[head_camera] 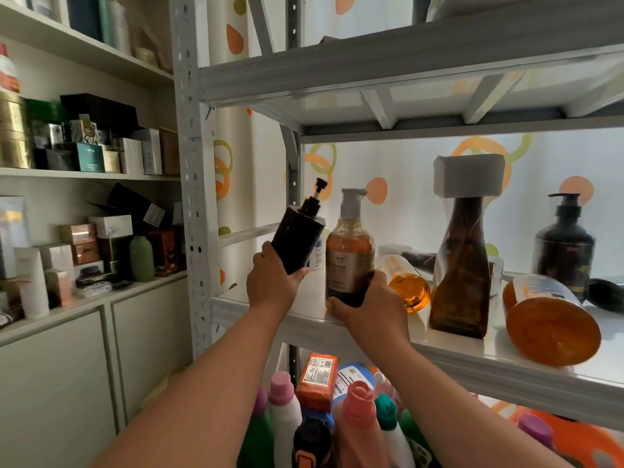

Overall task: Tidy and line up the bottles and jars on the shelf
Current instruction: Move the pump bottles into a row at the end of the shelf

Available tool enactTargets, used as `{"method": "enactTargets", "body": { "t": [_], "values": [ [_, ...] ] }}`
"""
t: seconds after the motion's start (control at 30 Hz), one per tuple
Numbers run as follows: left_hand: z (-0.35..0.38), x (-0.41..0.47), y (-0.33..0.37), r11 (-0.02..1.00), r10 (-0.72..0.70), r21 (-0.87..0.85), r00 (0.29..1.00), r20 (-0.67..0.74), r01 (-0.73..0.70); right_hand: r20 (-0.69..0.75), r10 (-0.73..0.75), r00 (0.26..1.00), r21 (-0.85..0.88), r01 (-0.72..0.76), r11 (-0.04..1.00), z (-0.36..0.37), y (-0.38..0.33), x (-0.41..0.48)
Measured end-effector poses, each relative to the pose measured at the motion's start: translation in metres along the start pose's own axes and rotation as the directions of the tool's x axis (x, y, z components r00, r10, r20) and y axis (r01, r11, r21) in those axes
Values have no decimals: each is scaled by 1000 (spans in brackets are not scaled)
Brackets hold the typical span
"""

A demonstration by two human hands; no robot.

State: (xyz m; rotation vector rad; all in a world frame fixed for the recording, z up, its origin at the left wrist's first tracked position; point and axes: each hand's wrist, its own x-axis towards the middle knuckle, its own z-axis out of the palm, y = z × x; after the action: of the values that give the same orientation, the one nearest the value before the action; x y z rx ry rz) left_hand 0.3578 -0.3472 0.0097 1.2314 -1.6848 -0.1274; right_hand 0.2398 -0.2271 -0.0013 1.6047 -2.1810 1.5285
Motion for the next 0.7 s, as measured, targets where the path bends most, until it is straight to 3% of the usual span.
{"method": "enactTargets", "body": {
  "t": [0.2, 0.7],
  "values": [
    [-11, 2, -17, 975, -178, -128, 984, 29, 180, 51, 38, 998, -24, -37, 999, 15, -19, 7],
    [-12, 16, -36, 957, -228, -165, 970, 88, 240, 85, 58, 995, 1, -59, 998, 43, -34, 15]
  ]
}}
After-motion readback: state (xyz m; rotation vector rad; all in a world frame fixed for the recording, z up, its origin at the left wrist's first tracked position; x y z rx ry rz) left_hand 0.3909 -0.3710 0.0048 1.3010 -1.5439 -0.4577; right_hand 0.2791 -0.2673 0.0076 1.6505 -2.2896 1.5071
